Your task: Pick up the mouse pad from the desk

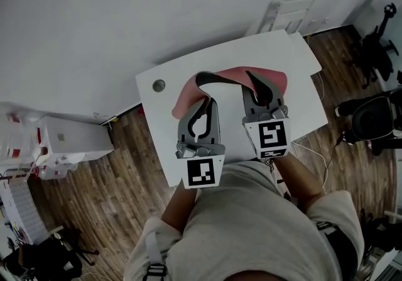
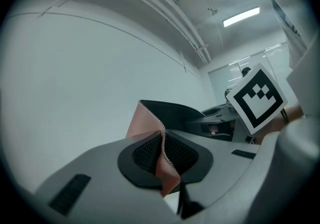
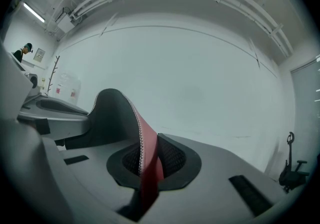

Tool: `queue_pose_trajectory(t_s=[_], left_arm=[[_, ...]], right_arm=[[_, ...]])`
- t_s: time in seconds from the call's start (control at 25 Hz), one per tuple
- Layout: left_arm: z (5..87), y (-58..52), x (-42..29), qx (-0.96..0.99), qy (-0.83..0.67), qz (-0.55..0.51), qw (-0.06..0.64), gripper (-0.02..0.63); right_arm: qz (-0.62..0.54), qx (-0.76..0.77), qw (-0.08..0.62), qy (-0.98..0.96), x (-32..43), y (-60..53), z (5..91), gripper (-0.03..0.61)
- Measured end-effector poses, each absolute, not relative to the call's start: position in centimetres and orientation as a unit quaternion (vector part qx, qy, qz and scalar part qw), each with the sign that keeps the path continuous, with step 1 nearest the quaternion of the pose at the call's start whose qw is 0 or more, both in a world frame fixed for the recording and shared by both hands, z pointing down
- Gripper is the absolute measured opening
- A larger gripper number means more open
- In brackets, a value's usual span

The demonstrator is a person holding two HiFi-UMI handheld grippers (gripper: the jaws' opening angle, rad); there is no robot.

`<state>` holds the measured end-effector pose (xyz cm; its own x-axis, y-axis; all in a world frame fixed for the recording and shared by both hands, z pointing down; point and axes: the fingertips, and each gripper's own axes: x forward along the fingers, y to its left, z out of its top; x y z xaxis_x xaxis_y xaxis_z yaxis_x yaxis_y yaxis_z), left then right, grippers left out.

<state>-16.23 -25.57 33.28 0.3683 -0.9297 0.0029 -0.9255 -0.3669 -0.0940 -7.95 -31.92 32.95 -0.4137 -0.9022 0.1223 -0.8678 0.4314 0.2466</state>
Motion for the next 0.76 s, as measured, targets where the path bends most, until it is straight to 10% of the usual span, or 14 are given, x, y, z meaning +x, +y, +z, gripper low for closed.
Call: queue_pose_trajectory(t_s=[0.76], left_arm=[[33.26, -25.07, -16.54, -0.824, 0.565, -0.021, 0.03, 0.031]], right_arm=[[-0.062, 0.532, 0.128, -0.835, -7.17, -31.12, 33.88, 0.051]])
